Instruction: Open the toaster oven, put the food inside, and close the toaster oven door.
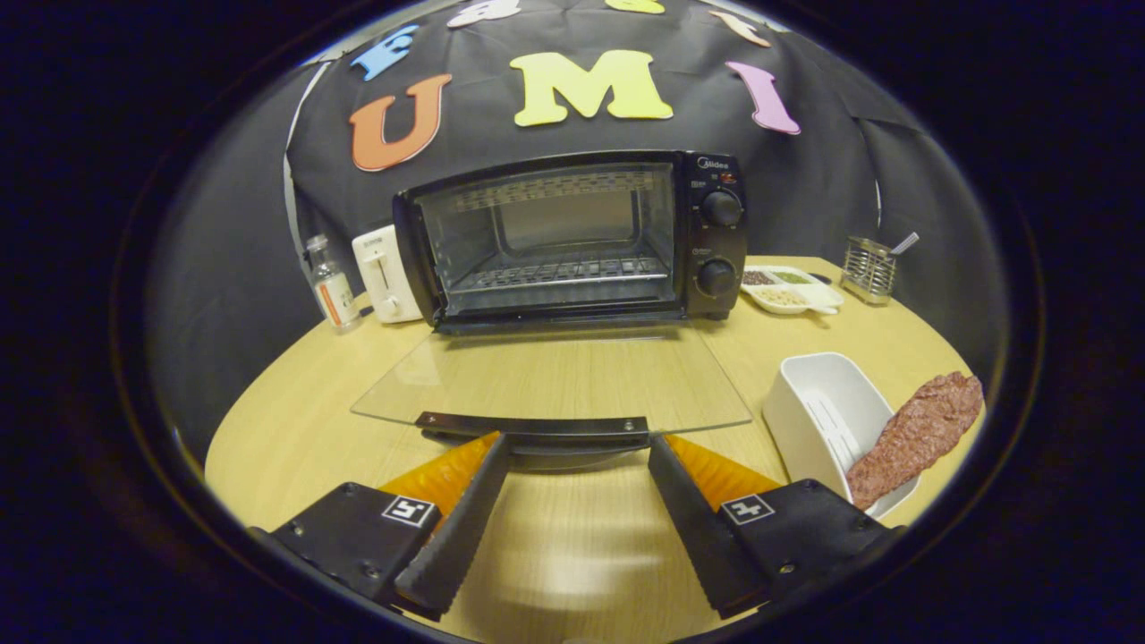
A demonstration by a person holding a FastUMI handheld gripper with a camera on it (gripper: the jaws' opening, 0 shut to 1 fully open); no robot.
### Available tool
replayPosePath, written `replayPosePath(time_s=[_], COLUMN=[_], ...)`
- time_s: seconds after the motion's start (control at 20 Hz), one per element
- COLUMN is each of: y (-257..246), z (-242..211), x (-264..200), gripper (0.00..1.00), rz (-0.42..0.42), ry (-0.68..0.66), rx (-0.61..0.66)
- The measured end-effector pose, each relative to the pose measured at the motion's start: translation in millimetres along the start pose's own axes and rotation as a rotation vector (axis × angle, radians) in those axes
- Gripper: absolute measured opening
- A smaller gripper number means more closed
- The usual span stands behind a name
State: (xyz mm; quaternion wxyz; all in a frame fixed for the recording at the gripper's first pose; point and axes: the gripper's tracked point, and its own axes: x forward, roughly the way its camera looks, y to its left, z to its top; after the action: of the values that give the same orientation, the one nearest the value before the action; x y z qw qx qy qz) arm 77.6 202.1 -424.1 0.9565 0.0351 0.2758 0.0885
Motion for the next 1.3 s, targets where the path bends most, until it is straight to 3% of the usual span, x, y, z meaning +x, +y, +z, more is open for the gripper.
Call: replayPosePath(time_s=[0.25, 0.55, 0.65, 0.9, 1.05, 1.3], y=[-2.9, -20.4, -41.6, -148.0, -203.1, -219.1], z=[3.3, 34.1, 60.1, 101.9, 84.6, 35.7], x=[-2.8, -58.1, -86.6, -126.1, -125.6, -119.1], gripper=[1.00, 1.00, 1.00, 1.00, 1.00, 0.86], rz=[0.025, 0.118, 0.144, 0.091, 0.080, 0.234], ry=[0.000, -0.038, -0.079, -0.105, -0.024, 0.172], rx=[0.010, -0.042, -0.064, -0.084, -0.056, 0.116])
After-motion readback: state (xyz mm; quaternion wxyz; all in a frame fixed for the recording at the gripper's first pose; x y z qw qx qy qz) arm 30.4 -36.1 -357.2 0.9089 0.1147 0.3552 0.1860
